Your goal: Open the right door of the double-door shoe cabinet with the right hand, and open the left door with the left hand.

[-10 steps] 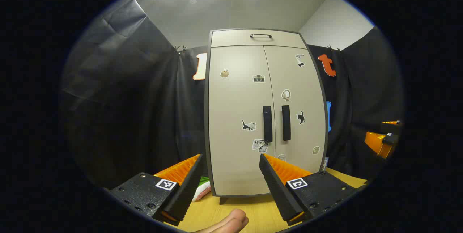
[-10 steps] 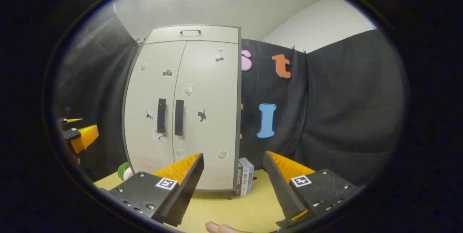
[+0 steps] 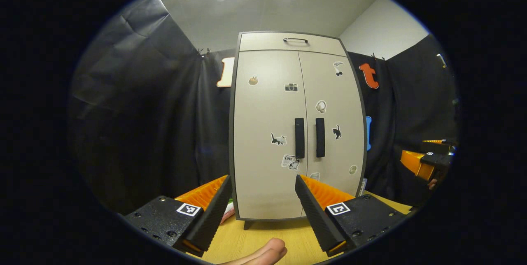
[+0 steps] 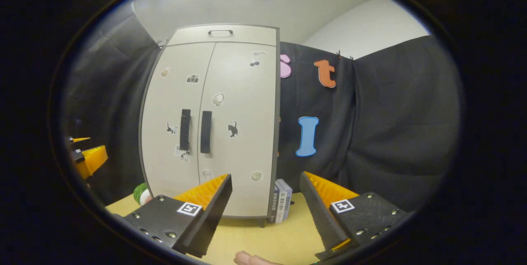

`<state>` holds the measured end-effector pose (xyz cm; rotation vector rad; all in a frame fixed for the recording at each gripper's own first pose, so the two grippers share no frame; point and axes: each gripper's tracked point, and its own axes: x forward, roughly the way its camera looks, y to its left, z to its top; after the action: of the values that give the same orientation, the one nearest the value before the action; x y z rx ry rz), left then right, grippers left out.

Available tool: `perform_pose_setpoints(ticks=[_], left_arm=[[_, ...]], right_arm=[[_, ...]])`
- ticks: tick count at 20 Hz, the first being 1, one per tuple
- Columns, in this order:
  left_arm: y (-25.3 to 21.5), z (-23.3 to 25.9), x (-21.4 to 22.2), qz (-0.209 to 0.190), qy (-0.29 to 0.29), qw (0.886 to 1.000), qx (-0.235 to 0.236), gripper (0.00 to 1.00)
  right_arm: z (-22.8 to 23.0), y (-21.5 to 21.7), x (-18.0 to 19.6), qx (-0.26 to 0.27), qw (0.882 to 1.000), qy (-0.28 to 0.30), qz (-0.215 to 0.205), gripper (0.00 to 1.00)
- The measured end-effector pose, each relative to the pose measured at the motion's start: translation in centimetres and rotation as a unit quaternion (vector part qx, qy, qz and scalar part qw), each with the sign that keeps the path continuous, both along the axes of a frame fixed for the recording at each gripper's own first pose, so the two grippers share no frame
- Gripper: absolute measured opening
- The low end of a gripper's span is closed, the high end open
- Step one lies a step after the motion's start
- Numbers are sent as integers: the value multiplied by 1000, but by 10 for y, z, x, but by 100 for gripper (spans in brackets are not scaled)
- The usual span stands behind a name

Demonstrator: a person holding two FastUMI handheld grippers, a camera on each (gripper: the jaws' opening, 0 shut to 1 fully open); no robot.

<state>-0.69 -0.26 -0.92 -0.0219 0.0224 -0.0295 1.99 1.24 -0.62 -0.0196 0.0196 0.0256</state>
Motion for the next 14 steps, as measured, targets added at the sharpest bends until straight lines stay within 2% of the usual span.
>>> perform_pose_setpoints(ticks=[1,2,3,4,5,6,7,10,11,12,13,14], left_arm=[[2,-2,2,3,2,1000,-1,95],[5,-4,4,7,2,1000,-1,95],[8,-7,6,12,3,1000,0,95],[10,-10,8,15,6,1000,1,95],[12,-14,9,15,9,1000,1,95],[13,-17,11,15,14,1000,-1,95],[15,-20,13,15,18,1000,-4,95],[21,-25,15,18,23,1000,-11,95],[22,-26,15,19,22,999,-14,95],[23,-26,15,17,21,1000,-16,96],[22,-27,15,14,20,1000,-15,96],[22,-27,15,9,21,1000,-15,96]], right_arm=[[-3,4,2,-1,1000,2,6,98],[-5,7,4,1,1000,4,11,94],[-8,10,6,3,1000,7,12,94],[-11,10,9,3,1000,9,13,98],[-13,14,13,3,1000,11,14,98],[-14,17,17,3,1000,12,18,94],[-15,23,23,1,1000,15,22,98],[-14,41,50,-8,999,17,32,98],[-12,47,59,-9,999,16,35,94],[-9,55,69,-8,999,15,44,99],[-6,64,79,1,998,16,54,98],[-3,74,89,13,998,19,64,94]])
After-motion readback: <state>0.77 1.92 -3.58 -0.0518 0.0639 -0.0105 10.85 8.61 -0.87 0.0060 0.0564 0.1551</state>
